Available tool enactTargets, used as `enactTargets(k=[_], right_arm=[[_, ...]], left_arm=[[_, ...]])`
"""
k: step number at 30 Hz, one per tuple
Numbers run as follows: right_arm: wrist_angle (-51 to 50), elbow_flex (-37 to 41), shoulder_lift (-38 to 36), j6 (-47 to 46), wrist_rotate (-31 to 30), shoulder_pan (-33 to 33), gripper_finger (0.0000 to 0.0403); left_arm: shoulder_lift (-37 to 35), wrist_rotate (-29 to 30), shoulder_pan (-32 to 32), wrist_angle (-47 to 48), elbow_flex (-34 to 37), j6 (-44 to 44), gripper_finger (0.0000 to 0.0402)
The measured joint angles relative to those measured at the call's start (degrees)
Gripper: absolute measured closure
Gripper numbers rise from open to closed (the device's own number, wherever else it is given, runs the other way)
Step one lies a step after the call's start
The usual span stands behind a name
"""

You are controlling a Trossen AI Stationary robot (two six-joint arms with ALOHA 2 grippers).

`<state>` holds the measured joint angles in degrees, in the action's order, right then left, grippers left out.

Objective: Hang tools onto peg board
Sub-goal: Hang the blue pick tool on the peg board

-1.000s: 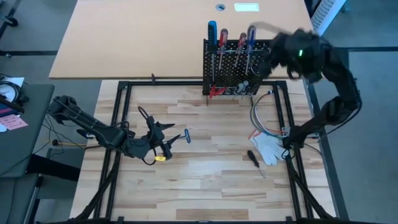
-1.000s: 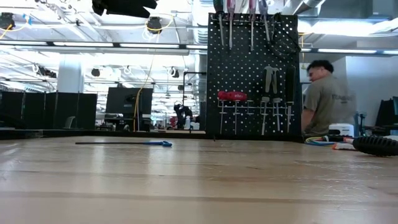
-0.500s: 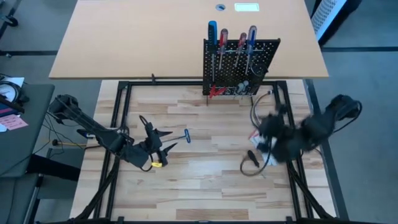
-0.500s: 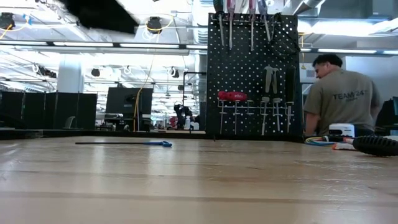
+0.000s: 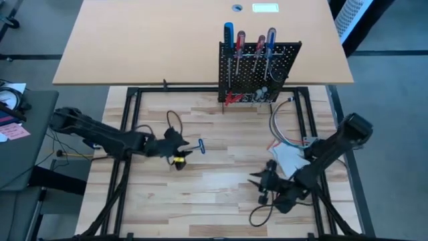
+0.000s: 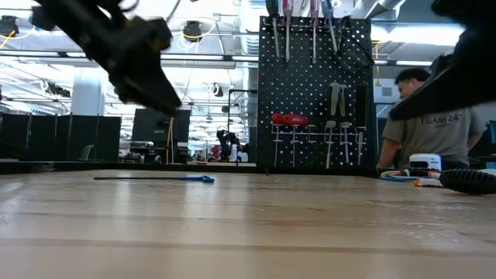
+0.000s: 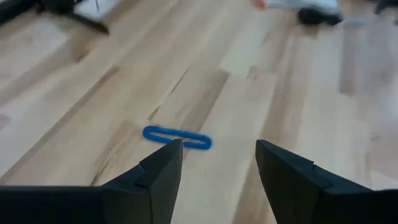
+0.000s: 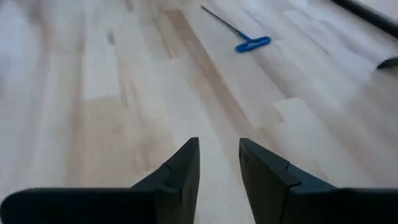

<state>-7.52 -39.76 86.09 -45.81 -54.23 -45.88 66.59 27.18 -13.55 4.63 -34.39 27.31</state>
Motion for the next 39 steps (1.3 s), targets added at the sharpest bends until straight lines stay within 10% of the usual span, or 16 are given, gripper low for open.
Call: enactTargets(k=[7,16,28,39], right_arm=[[11.1,-1.4,11.1,6.8,0.2,2.4,0.0284],[11.2,-4.6,15.6,14.7,1.9,3.7,0.0284],[11.5,-4.7,15.6,14.8,1.9,3.9,0.0284],[17.0,-4.7,15.6,18.5,4.4,8.6,0.0284]], left_arm=[[8.2,-11.5,8.3,1.6,0.0,-3.2,0.0206],[21.9,-9.7,8.4,-0.5,-0.1,-3.4,0.0218],[26.9,-12.9,8.3,-7.3,-0.2,-1.6,0.0385],[27.5,-11.9,5.2,-30.3,0.0,-0.3,0.0401]])
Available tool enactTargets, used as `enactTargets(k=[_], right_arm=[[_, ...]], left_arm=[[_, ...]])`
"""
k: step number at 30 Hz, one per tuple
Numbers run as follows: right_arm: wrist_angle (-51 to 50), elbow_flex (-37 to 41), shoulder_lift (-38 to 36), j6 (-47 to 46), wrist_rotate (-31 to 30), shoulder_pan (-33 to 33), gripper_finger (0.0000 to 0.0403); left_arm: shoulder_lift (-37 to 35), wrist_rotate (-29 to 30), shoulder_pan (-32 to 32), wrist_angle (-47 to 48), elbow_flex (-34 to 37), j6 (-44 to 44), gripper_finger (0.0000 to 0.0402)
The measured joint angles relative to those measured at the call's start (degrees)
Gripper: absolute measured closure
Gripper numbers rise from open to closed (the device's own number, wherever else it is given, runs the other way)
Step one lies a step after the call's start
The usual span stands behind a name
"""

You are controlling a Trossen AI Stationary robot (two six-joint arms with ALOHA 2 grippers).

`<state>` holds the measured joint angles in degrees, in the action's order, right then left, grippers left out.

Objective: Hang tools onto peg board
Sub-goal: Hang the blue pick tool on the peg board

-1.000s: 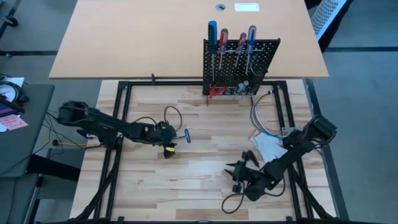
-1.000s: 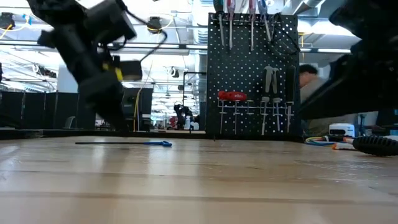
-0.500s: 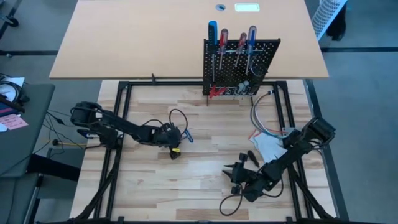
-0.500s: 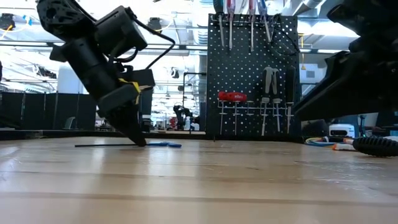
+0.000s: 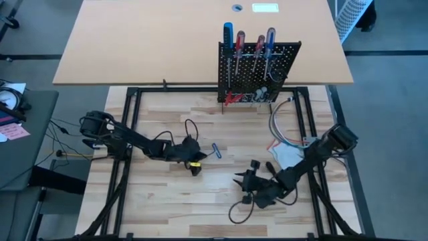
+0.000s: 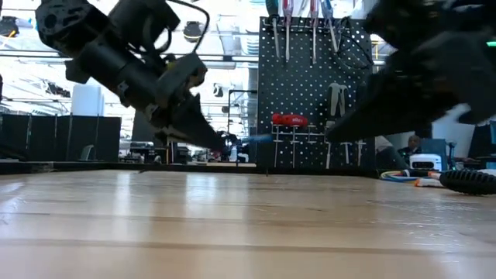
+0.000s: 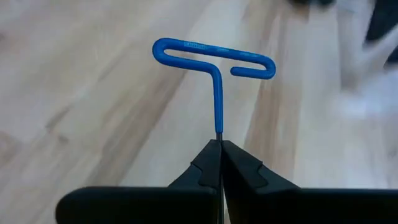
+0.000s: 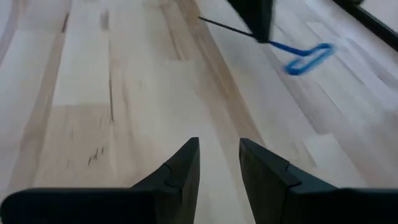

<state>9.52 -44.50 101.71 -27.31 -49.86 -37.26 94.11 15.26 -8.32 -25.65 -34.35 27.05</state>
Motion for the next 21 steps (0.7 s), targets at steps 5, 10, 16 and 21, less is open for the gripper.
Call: enactTargets(k=[5,10,16,21], right_arm=[[6.2,0.0,0.0,7.9,5.1,4.9,0.0284],[9.1,0.0,0.0,6.1,5.3,9.2,0.0284],[13.7,0.9,0.0,3.4,9.1,12.2,0.0253],[20.1,0.9,-0.3,3.3,9.6,13.8,0.0188]], left_arm=[[-0.1,4.4,-2.4,-6.2,0.0,-0.5,0.0401],[-0.1,10.3,-4.1,-8.5,0.0,-1.1,0.0401],[-0.2,16.4,-6.7,-14.6,0.0,-5.2,0.0401],[-0.1,22.7,-9.4,-17.8,0.0,-8.8,0.0401]])
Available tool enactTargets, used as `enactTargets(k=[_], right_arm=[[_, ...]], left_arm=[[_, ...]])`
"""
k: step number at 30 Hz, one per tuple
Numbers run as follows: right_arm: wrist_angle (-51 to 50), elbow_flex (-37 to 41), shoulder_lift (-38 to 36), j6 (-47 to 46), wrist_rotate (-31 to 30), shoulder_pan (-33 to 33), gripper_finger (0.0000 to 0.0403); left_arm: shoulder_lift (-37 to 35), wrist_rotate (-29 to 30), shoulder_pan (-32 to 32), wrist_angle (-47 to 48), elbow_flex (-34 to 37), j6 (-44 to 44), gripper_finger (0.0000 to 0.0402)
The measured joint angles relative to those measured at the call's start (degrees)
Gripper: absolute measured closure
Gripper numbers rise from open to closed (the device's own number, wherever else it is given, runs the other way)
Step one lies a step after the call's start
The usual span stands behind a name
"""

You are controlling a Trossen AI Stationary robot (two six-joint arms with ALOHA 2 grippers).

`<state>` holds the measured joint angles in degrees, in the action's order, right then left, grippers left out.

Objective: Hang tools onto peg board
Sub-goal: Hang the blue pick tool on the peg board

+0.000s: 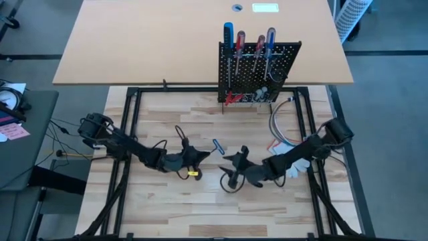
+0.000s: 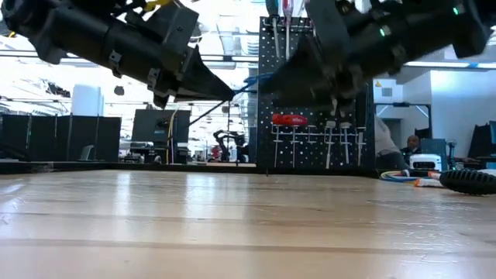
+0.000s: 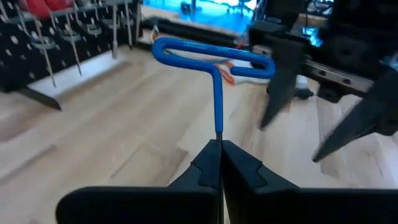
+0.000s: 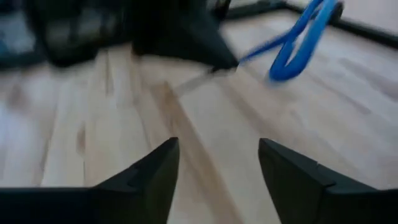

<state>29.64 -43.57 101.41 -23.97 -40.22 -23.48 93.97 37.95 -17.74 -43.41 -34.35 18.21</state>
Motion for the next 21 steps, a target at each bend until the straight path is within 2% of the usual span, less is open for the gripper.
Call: enactTargets(k=[4,9,14,21], right_arm=[[4.5,0.0,-2.0,0.3,-0.9,1.4,0.0158],[4.7,0.0,-5.3,1.1,-4.3,1.9,0.0164],[4.7,0.0,-7.3,3.2,-4.3,1.9,0.0206],[4.6,0.0,-7.4,4.7,-3.4,3.1,0.0293]], left_arm=[[0.0,5.1,-1.9,-1.2,-0.1,-2.1,0.0401],[0.0,8.9,-3.6,-1.2,-1.5,-5.8,0.0401],[0.0,9.2,-4.1,-1.1,-2.5,-7.8,0.0401],[0.0,9.3,-4.1,-1.2,-2.6,-7.8,0.0401]])
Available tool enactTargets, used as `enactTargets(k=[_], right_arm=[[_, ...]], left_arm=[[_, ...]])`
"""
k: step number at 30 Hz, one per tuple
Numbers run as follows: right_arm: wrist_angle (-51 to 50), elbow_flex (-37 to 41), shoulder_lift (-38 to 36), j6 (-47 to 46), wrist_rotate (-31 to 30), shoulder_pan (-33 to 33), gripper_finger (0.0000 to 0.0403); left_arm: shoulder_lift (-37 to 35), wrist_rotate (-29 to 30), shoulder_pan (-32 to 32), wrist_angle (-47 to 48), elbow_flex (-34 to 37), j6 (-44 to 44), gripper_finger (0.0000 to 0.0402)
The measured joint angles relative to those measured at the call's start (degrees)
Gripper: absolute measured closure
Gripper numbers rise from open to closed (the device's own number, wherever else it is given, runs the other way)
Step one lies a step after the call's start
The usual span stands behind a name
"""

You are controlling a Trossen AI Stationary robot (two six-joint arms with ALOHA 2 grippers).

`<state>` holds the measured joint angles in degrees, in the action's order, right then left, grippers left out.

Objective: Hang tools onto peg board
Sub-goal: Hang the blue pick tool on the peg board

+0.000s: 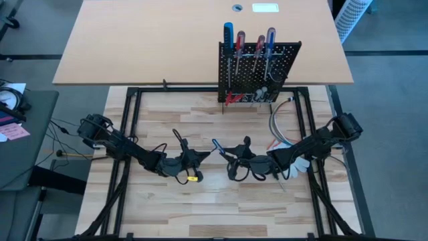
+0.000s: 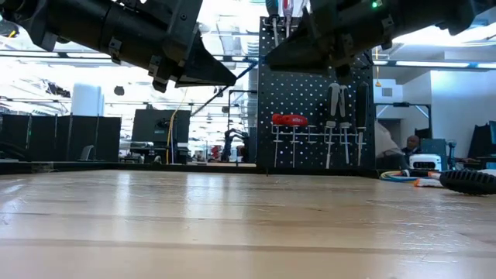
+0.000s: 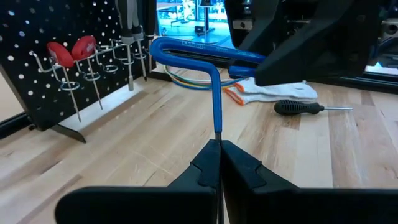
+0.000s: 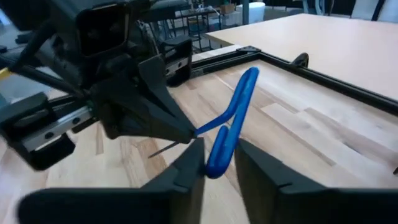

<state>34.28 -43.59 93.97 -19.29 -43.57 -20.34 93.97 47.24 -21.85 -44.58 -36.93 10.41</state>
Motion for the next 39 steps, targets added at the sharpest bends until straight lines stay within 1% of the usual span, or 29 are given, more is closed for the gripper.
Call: enactTargets(k=[7,11,15,17,21,22,24,26,28,30,32,34,36,39], right_arm=[[-0.1,0.0,0.0,4.0,0.8,-0.3,0.0384],[-1.7,0.0,-0.9,6.0,0.3,-0.2,0.0389],[-8.9,0.0,-6.1,6.3,0.2,-0.6,0.039],[-14.4,0.0,-9.5,6.3,2.0,-0.8,0.039],[-23.5,0.0,-16.8,6.1,10.5,-0.5,0.039],[-25.1,0.0,-18.0,5.9,11.2,-0.5,0.039],[-27.4,0.0,-19.7,5.8,13.2,-0.7,0.039],[-28.1,0.0,-20.7,5.8,15.9,-0.9,0.039],[-28.1,0.0,-21.0,5.9,17.8,-1.2,0.039],[-28.2,0.0,-20.8,6.1,18.3,-1.6,0.039],[-28.5,0.0,-20.6,6.1,18.4,-1.9,0.039],[-28.7,0.0,-20.5,6.3,18.4,-2.0,0.039],[-28.7,0.0,-20.6,6.3,18.4,-2.0,0.039],[-29.3,0.0,-20.6,6.3,18.3,-2.0,0.039]], left_arm=[[0.0,0.3,0.0,0.1,0.0,0.1,0.0401],[0.0,-0.5,0.0,0.3,0.0,0.8,0.04],[-0.1,-2.4,0.0,2.7,0.0,-0.1,0.0396],[-0.1,-3.1,0.0,4.2,0.0,0.5,0.038],[-0.1,-4.2,0.4,5.7,0.0,1.0,0.0328],[-0.1,-6.3,0.5,4.9,0.0,0.0,0.0313],[0.2,-13.4,1.1,2.0,0.0,-2.4,0.0282],[2.3,-20.2,2.0,-3.8,-0.1,-3.7,0.0255],[5.2,-21.9,2.7,-8.3,-0.2,-3.9,0.0235],[8.2,-21.9,3.2,-9.0,-1.4,-3.9,0.0224],[10.3,-21.9,3.3,-7.8,-3.2,-3.9,0.0222],[11.1,-22.1,3.2,-6.1,-5.2,-4.7,0.0231],[11.1,-22.1,3.2,-3.0,-7.2,-5.5,0.0246],[11.1,-22.0,3.3,1.8,-9.5,-5.6,0.0279]])
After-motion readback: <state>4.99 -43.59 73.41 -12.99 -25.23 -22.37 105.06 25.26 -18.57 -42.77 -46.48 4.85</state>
